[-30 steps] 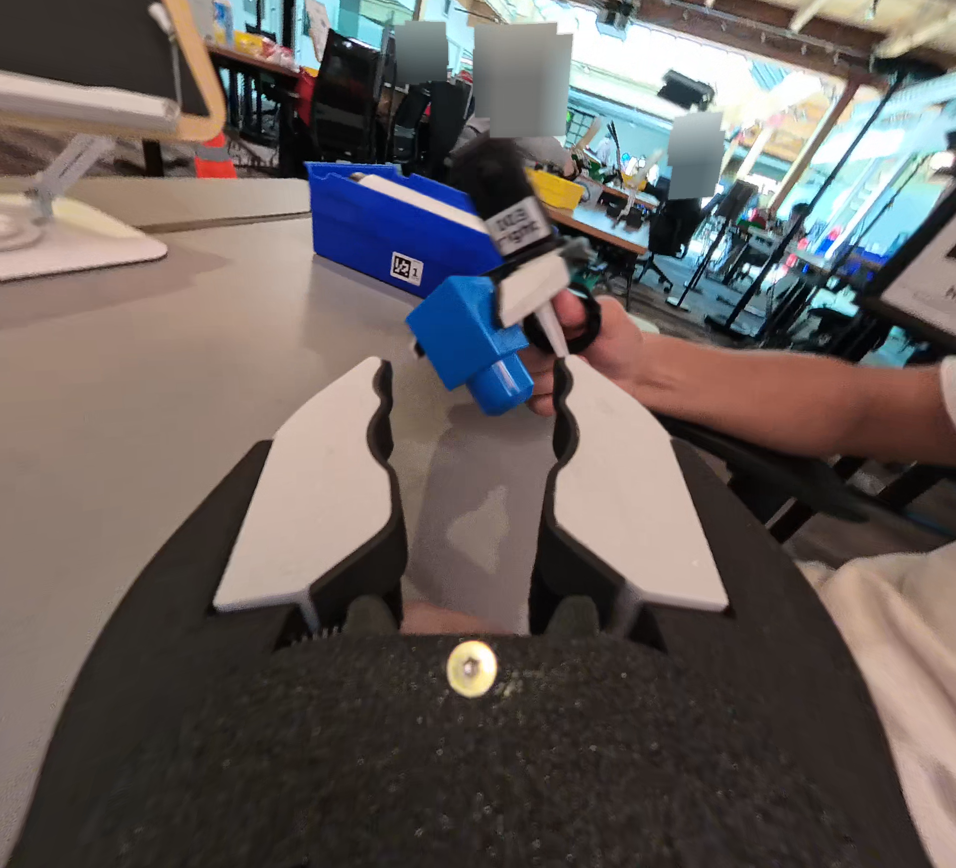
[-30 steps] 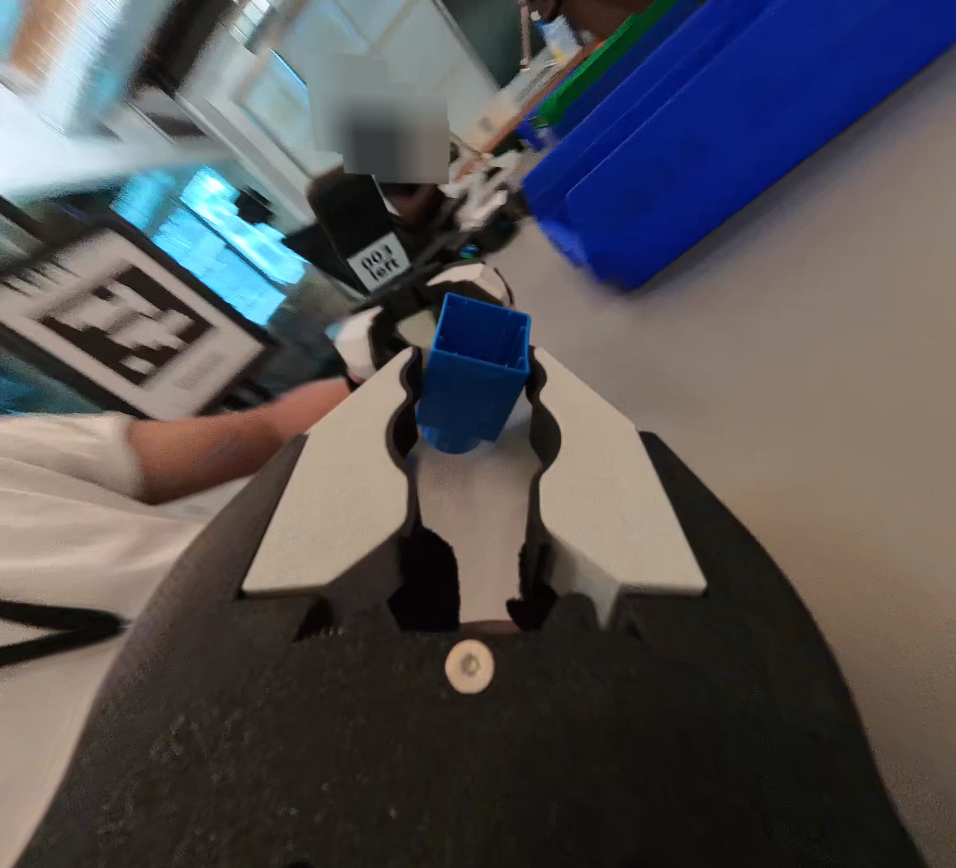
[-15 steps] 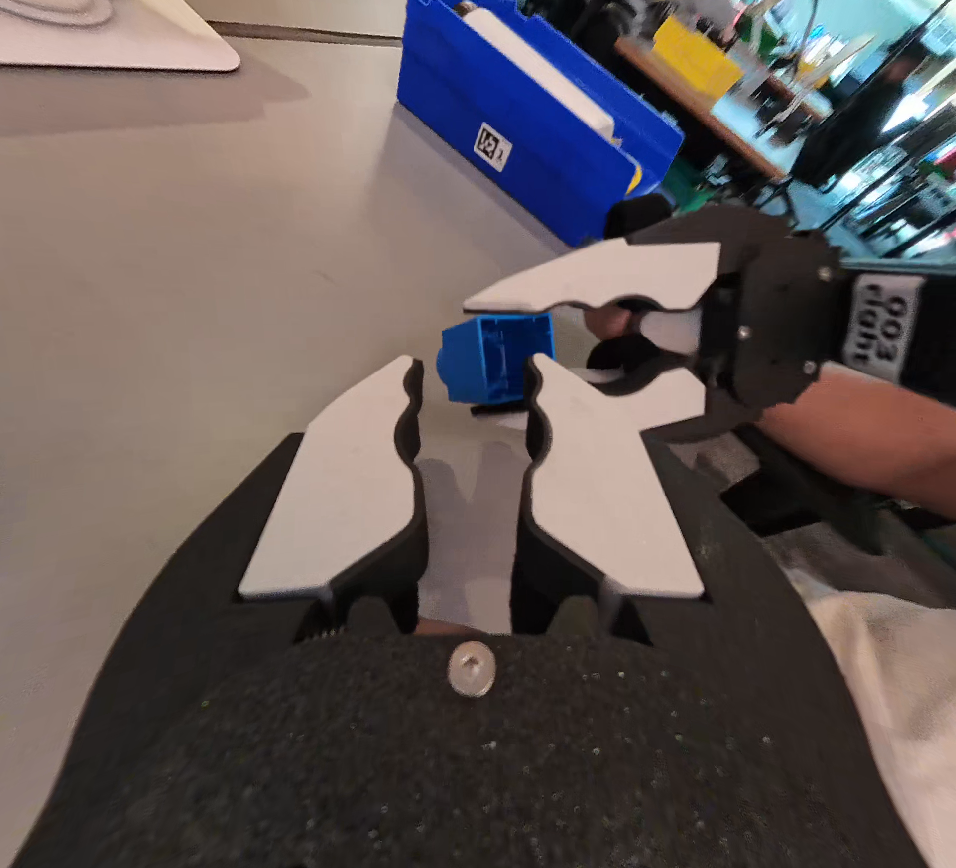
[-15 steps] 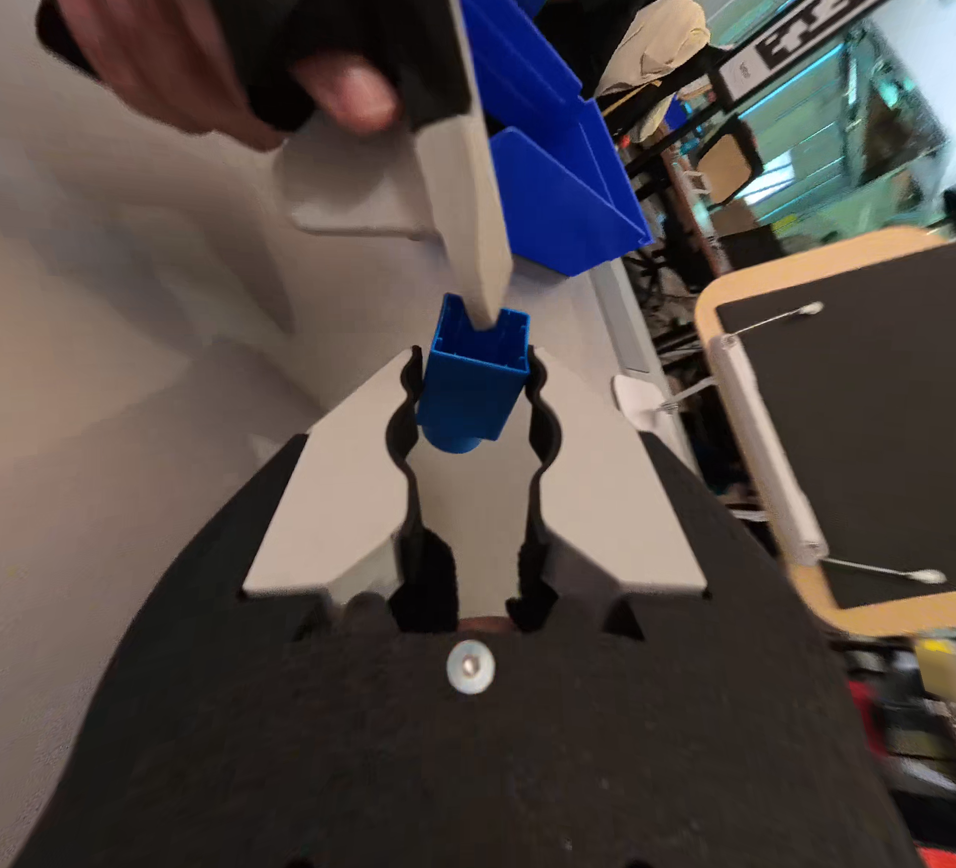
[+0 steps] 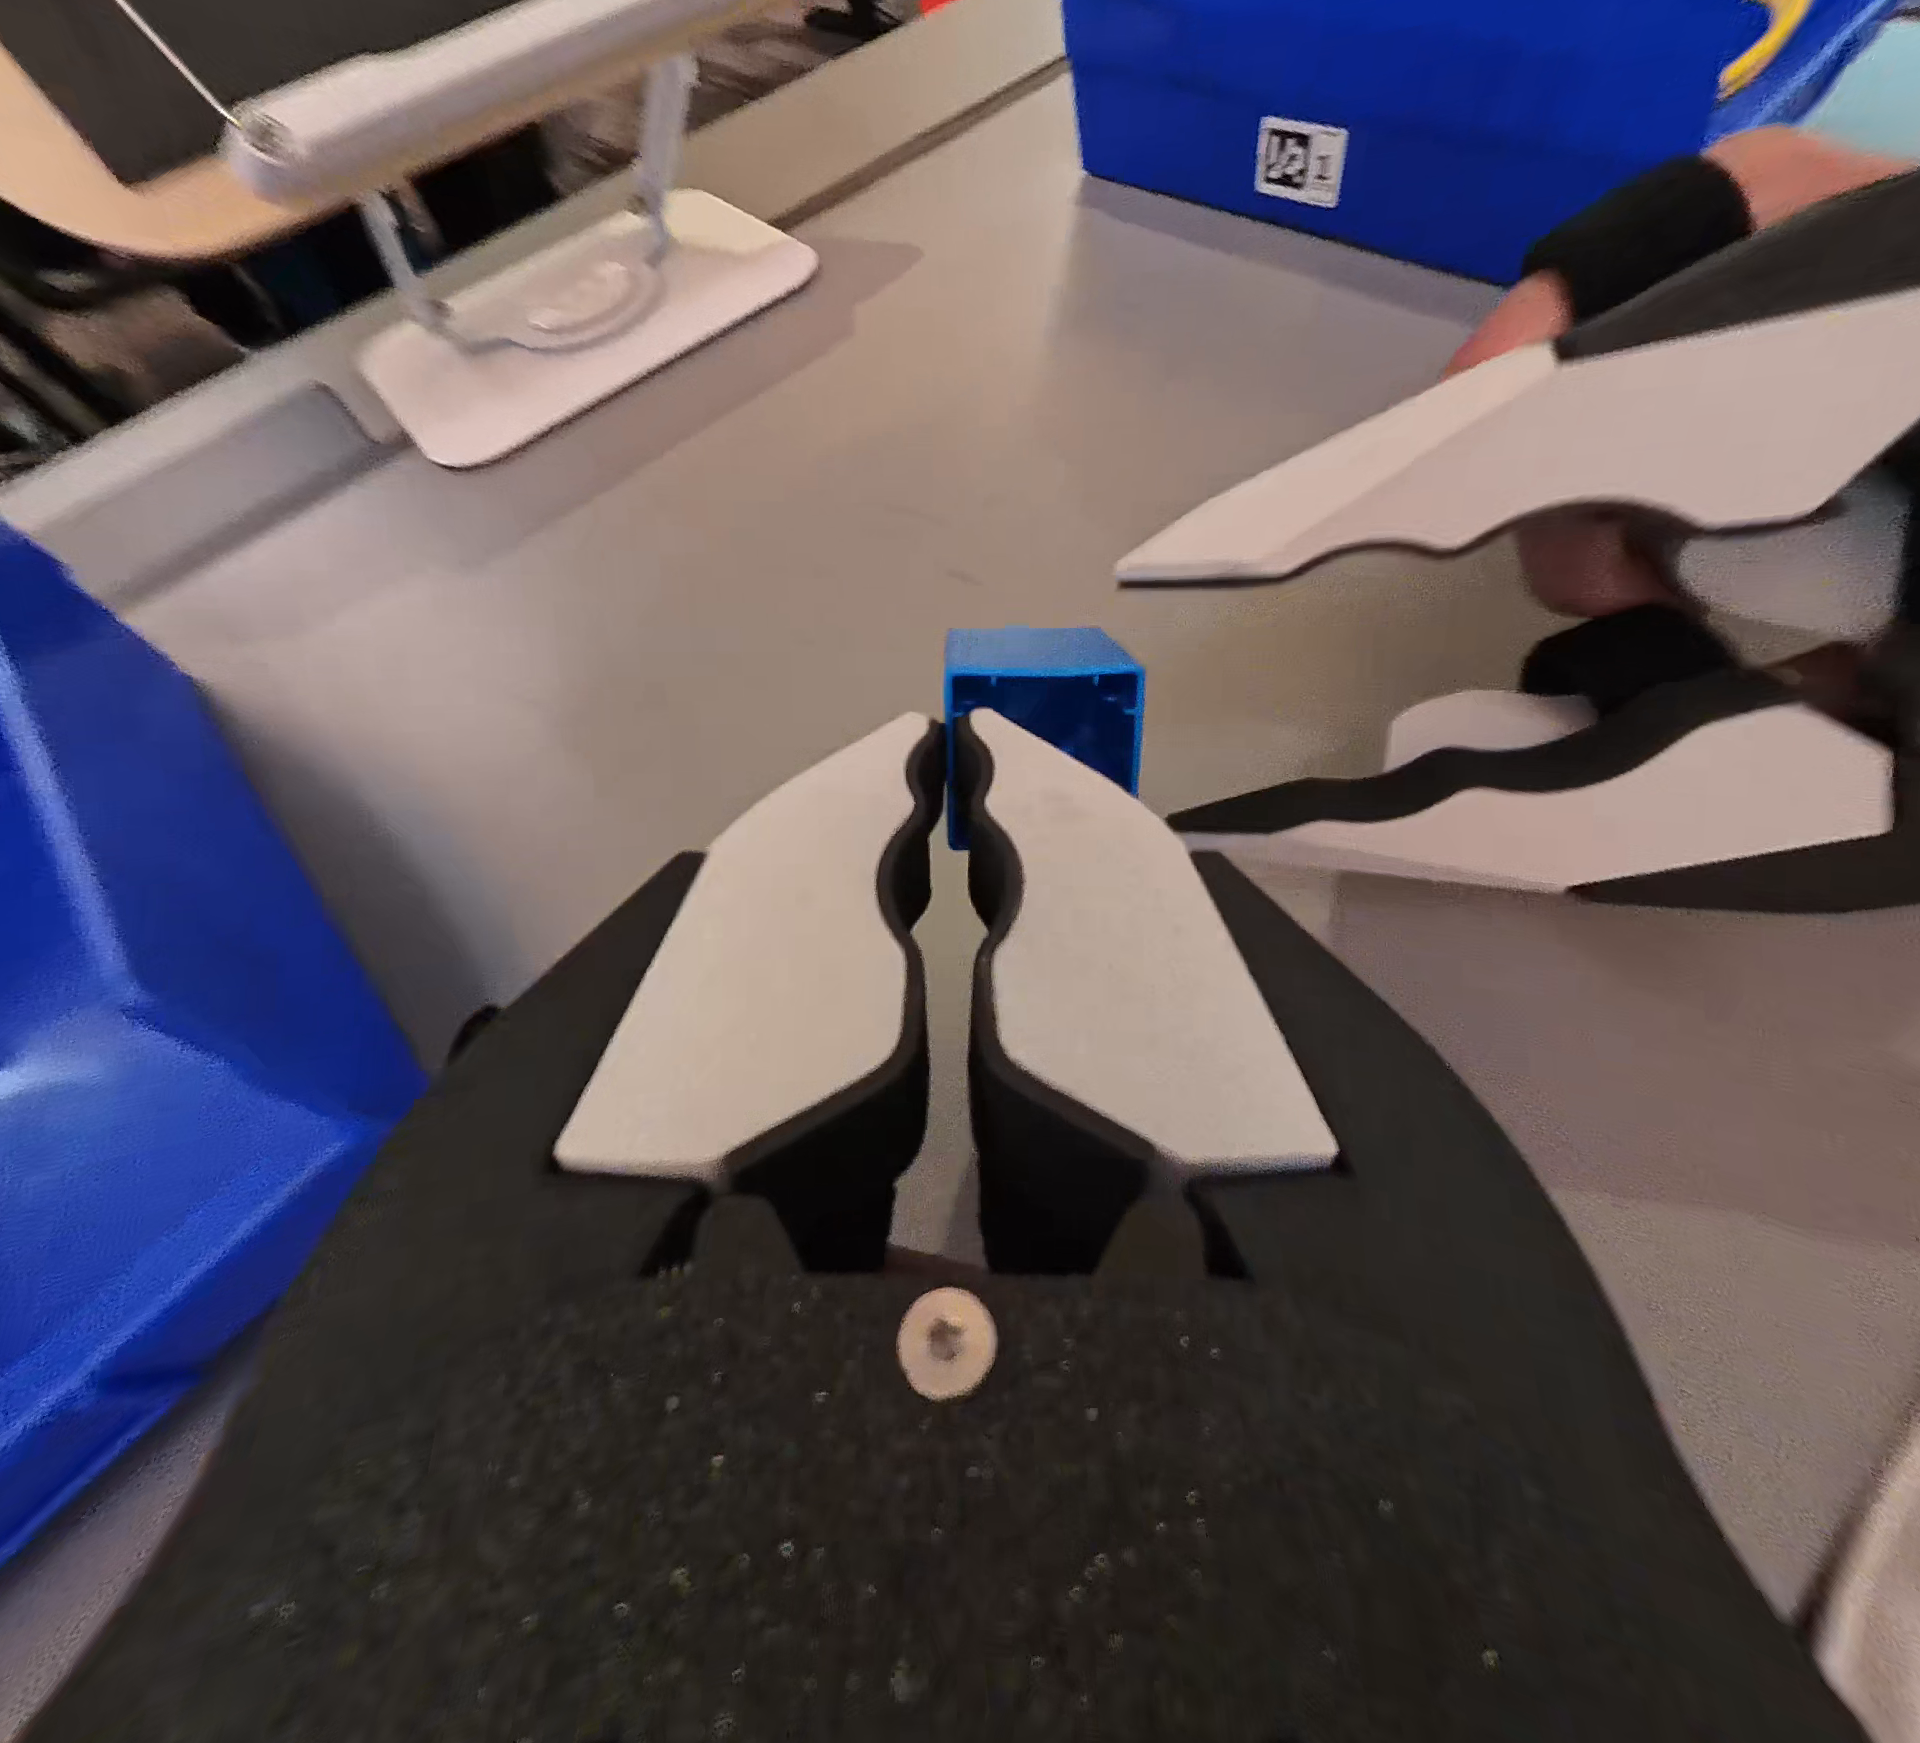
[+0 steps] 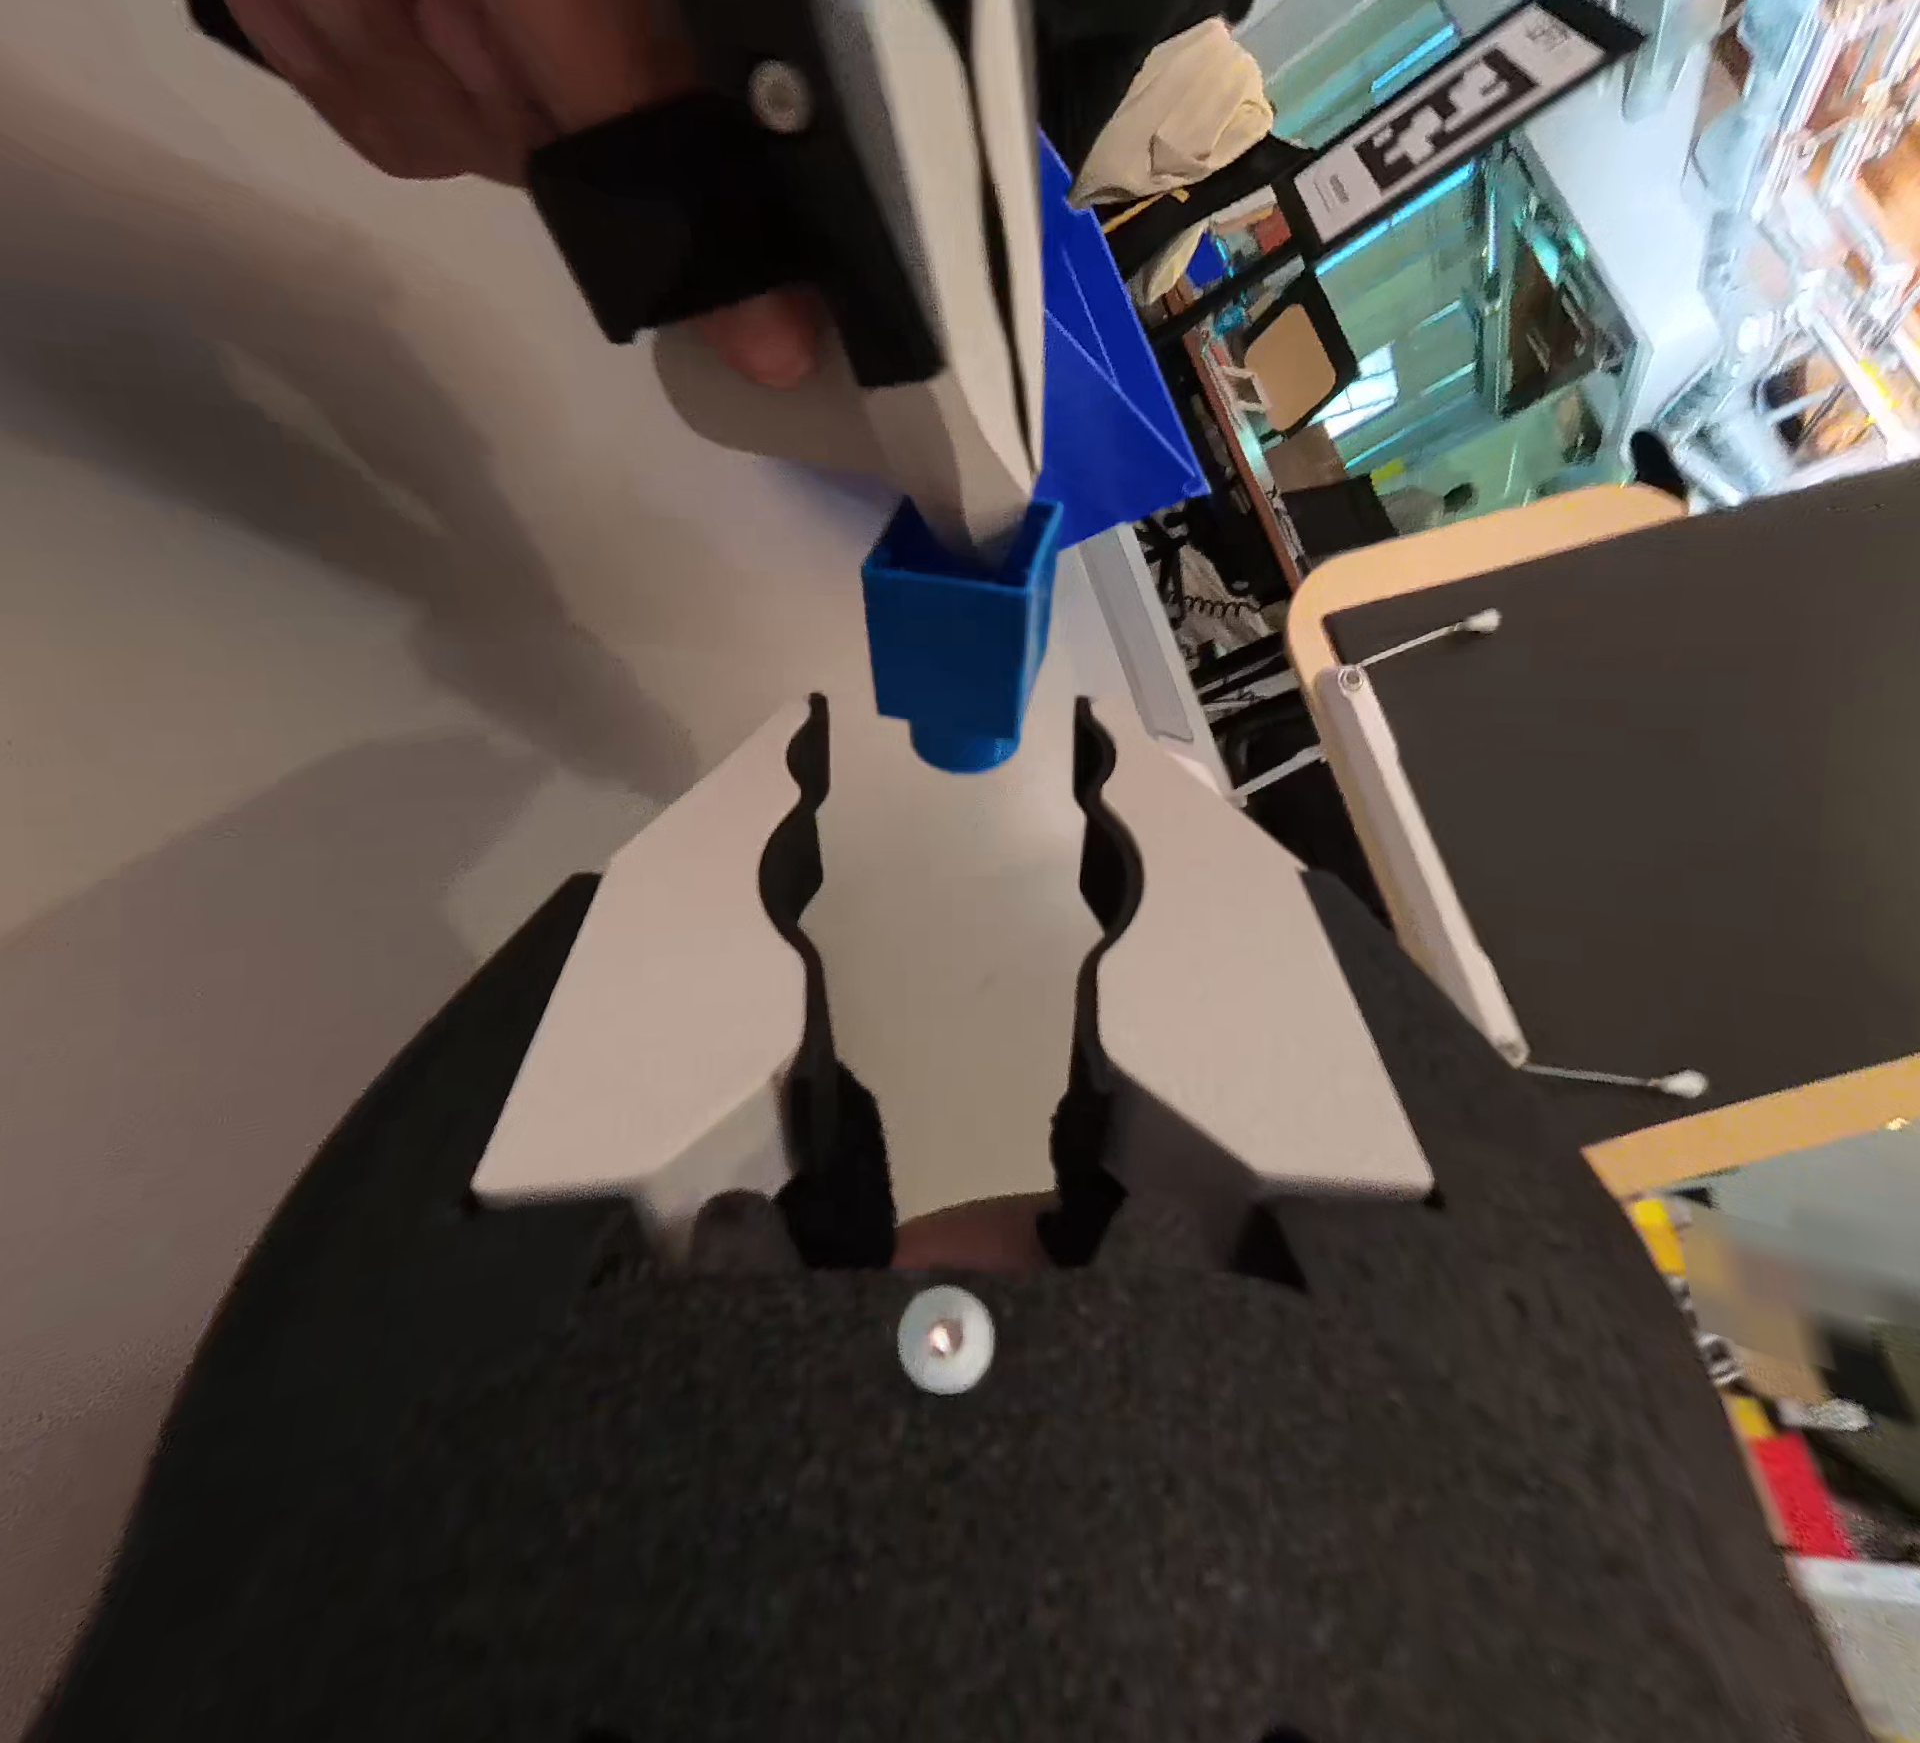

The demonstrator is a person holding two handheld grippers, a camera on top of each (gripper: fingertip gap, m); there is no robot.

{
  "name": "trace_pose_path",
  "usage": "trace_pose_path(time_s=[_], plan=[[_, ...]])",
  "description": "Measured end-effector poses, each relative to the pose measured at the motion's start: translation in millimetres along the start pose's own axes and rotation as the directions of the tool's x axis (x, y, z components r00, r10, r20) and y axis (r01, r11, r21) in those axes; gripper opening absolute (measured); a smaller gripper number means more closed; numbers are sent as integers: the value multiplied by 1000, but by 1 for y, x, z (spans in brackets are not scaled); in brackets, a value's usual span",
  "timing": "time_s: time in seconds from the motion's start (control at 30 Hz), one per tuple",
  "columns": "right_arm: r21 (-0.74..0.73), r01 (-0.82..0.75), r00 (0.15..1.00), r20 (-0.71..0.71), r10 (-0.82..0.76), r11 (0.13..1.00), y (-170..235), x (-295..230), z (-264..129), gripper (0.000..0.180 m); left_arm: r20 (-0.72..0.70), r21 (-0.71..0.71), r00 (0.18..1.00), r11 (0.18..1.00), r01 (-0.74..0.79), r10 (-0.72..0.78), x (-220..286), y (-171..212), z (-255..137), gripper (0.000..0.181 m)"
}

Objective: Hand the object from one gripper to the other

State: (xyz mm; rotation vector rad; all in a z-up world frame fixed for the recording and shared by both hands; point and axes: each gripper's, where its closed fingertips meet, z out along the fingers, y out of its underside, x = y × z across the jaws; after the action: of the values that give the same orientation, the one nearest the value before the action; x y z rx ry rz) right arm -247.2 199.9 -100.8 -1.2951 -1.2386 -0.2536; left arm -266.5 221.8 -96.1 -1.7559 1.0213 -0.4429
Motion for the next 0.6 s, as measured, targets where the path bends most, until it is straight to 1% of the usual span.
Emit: trace_pose_path(time_s=[0.03, 0.1, 0.13, 0.17, 0.23, 0.3, 0.33, 0.4, 0.5, 0.6], plan=[[-4, -46, 999, 8, 46, 999, 2, 2, 1, 47, 24, 2, 999, 1000, -26, 26, -3, 0, 0, 0], [19, -142, 988, 64, 141, 990, 0, 0, 1, 45, 69, -2, 994, 996, -90, 90, -8, 1, 1, 0], [46, -214, 973, 98, 209, 976, -4, 0, -1, 39, 92, -11, 987, 991, -135, 135, -10, 2, 2, 0], [63, -299, 948, 136, 288, 952, -8, 1, -3, 34, 117, -19, 975, 982, -186, 187, -11, 3, 2, 0], [58, -460, 881, 155, 447, 886, -10, 13, -3, 31, 151, -36, 949, 961, -273, 275, -10, 3, 2, 0], [56, -566, 815, 185, 548, 822, -14, 21, -3, 28, 164, -46, 934, 948, -316, 319, -6, 2, 2, 1], [53, -588, 796, 215, 566, 807, -18, 19, -4, 28, 165, -51, 929, 944, -327, 331, -3, 2, 3, 1], [14, -589, 795, 185, 577, 808, -18, 17, 0, 25, 173, -64, 921, 937, -343, 349, 0, 0, 4, 1], [-63, -515, 850, 93, 519, 855, -7, 12, 7, 15, 187, -79, 914, 933, -352, 361, 2, 0, 6, 0], [-98, -460, 884, 40, 466, 882, -5, 8, 10, 9, 192, -91, 915, 935, -343, 354, 4, 1, 6, 1]])
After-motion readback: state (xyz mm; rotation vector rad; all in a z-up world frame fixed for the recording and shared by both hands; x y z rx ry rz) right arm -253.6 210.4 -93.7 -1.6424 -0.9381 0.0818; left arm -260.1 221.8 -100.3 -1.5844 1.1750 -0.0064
